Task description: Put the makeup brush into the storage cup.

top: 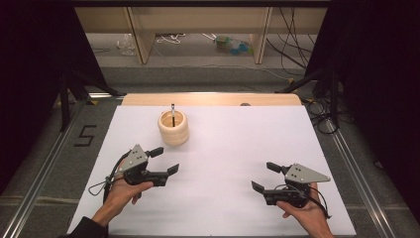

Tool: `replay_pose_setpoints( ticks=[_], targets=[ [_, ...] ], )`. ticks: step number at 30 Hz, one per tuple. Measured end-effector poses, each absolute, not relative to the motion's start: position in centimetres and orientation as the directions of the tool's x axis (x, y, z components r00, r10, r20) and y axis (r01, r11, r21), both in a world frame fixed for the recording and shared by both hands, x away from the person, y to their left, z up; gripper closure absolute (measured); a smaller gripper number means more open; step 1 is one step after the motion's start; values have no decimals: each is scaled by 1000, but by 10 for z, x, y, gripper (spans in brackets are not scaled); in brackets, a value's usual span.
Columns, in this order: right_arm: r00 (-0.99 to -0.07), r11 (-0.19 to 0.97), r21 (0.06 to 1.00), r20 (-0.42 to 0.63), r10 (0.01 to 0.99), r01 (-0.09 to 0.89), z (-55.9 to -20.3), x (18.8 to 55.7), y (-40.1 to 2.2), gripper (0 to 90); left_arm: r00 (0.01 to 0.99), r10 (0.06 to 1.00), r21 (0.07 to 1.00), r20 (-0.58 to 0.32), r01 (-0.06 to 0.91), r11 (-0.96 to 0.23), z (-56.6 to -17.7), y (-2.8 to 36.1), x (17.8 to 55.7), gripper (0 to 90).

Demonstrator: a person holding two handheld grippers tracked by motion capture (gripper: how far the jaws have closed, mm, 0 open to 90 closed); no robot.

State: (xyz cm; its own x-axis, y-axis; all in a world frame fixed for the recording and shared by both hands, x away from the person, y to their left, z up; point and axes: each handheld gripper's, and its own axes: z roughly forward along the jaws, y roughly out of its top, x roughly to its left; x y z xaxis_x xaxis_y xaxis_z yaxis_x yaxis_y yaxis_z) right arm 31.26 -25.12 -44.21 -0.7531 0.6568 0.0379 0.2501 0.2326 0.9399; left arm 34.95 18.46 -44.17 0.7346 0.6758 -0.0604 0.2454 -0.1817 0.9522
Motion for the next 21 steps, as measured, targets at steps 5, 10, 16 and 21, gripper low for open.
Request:
replay_pose_setpoints(
  ticks=[5, 10, 16, 21],
  targets=[
    [-754, 241, 935, 40, 656, 259, -441, 312, -252, 180, 737, 673, 952, -64, 248, -180, -444, 185, 344, 181],
    [-749, 240, 938, 32, 662, 252, -441, 312, -252, 180, 737, 673, 954, -64, 243, -176, -443, 188, 340, 181],
    [-748, 239, 930, 53, 662, 278, -441, 310, -251, 180, 731, 679, 956, -65, 241, -168, -443, 193, 335, 181],
    [-749, 223, 940, 48, 661, 257, -442, 310, -251, 180, 737, 673, 951, -63, 248, -184, -447, 192, 329, 181]
  ],
)
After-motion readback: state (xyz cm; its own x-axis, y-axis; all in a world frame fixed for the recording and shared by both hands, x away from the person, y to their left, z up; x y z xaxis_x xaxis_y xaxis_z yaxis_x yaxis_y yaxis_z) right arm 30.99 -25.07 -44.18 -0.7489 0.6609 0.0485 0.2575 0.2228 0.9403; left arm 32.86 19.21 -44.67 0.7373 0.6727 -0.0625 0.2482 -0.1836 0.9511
